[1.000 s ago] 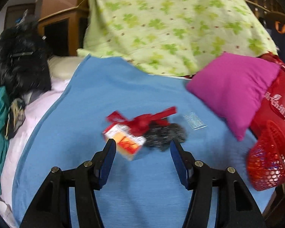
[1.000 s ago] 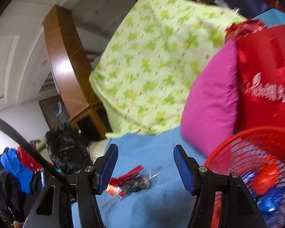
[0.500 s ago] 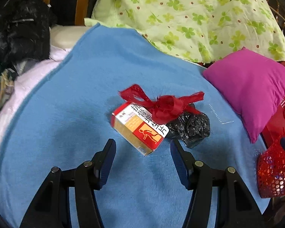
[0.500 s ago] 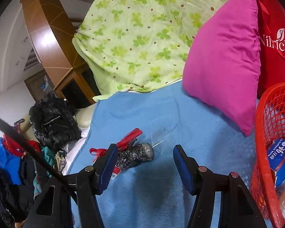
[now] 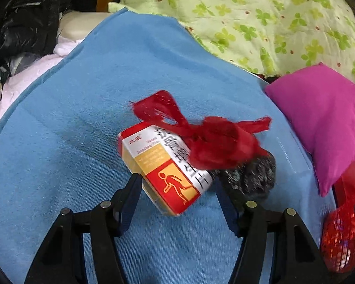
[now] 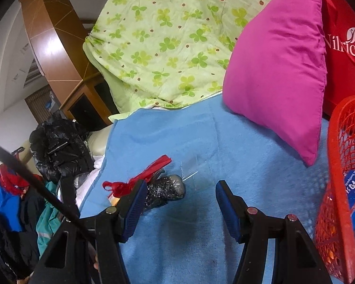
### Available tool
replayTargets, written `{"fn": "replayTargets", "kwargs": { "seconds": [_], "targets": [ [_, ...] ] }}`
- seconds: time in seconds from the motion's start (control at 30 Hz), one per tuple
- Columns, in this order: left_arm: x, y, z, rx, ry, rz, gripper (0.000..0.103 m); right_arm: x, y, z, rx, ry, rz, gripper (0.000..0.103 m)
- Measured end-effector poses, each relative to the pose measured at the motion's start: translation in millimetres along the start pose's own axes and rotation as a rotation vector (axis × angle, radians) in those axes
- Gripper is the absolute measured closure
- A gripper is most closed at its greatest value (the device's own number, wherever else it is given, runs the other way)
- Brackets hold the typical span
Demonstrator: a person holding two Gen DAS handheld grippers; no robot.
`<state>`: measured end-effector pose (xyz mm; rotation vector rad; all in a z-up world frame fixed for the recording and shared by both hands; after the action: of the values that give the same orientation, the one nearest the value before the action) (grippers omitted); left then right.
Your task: Collect trash
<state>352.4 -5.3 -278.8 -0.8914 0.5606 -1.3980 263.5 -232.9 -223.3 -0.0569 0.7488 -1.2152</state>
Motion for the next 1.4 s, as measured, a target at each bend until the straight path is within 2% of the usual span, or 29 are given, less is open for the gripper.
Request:
{"fn": "replayTargets", "kwargs": {
  "seconds": [0.13,0.3,0.47,0.67,0.77,0.97,1.1,1.2,1.27,1.3,1.37,1.4],
  "targets": [
    [-3.0,8.3,4.0,-0.027,-0.049,-0.014,0.035,0.8,6.3,-0.6,-0.011,-0.007,-0.007,0.039],
    [-14.1,18.6,5.7,-0.067,-0.077,0.006,0.035,6.2,20.1,3.5,-0.021,-0.002,-0.014,0.039],
    [-35.5,18.3,9.6,-0.082,-0.088,0.035,0.035,17.7,57.6,6.1,-0.078,0.017,-0.017,0.039],
    [-62.0,13.9,12.5,-0.096,-0.075,0.084,0.035,34.4,108.8,0.5,-0.153,0.021,-0.099,0.039],
    [-71.3,9.4,14.7,-0.092,-0.069,0.096,0.035,34.7,125.7,1.1,-0.164,0.01,-0.103,0.039],
    [-73.6,5.2,16.5,-0.082,-0.069,0.063,0.035,37.6,142.6,-3.7,-0.185,0.014,-0.162,0.04],
    [-62.1,3.4,18.7,-0.05,-0.026,0.06,0.035,41.1,143.8,-7.0,-0.197,0.007,-0.176,0.047],
    [-58.6,6.4,19.6,-0.025,-0.002,0.077,0.035,39.4,138.0,-5.3,-0.19,-0.02,-0.168,0.059],
    [-58.8,8.8,19.2,-0.022,0.003,0.074,0.035,40.0,134.3,-4.4,-0.191,-0.012,-0.15,0.063],
    [-58.6,10.2,18.5,-0.022,0.005,0.073,0.038,39.9,133.2,-4.8,-0.192,-0.005,-0.14,0.067],
    [-58.8,13.7,17.0,-0.032,0.002,0.059,0.061,39.9,129.2,-5.0,-0.199,0.026,-0.106,0.07],
    [-58.4,15.5,16.3,-0.041,-0.004,0.05,0.067,39.8,127.7,-5.2,-0.2,0.03,-0.106,0.07]
  ]
}}
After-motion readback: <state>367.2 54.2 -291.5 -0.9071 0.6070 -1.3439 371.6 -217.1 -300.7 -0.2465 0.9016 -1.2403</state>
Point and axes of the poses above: each gripper's, at about its wrist camera, not at the fingertips, and y roughly the way its jaws point, x to its right, z to its top, the point moved 6 cm from there along y, roughly the way its jaws point, and after that the axes turned 9 degrees about z, right-handed, at the moved point
